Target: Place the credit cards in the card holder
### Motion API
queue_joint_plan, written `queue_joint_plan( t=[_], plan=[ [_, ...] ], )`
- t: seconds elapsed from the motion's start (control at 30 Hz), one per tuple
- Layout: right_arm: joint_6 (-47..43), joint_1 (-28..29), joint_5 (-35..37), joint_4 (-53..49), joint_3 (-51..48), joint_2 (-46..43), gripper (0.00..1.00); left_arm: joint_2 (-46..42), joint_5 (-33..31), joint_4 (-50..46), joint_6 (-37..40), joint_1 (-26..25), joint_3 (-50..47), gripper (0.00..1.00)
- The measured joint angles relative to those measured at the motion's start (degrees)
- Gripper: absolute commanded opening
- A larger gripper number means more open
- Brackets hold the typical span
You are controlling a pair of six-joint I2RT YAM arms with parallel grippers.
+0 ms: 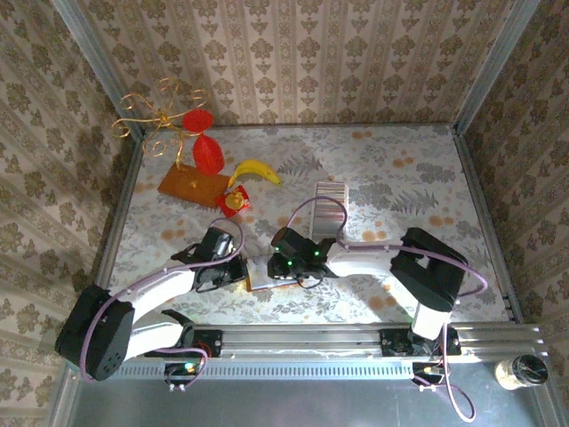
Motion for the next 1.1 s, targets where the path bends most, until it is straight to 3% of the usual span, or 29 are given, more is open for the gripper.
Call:
queue_joint_plan(
  t=[0.13,0.3,0.7,1.1],
  plan=[
    [2.0,1.3,4.2,-2.8,-2.6,-4.6,0.39,-0.9,0.0,0.5,0.0,0.0,-0.7,0.14],
    [3.3,1.4,5.9,-4.3,-4.2,-4.2,0.39,-1.2,0.1,0.7,0.2,0.0,-1.0,0.13],
    [3.3,1.4,6.9,-4.4,-1.0,-0.3,0.47,-2.1,0.2,0.9,0.5,0.0,-1.6,0.13],
    [3.5,2.3,5.8,-1.6,1.4,2.1,0.46,-2.9,0.2,1.2,0.5,-0.1,-2.3,0.13]
  ],
)
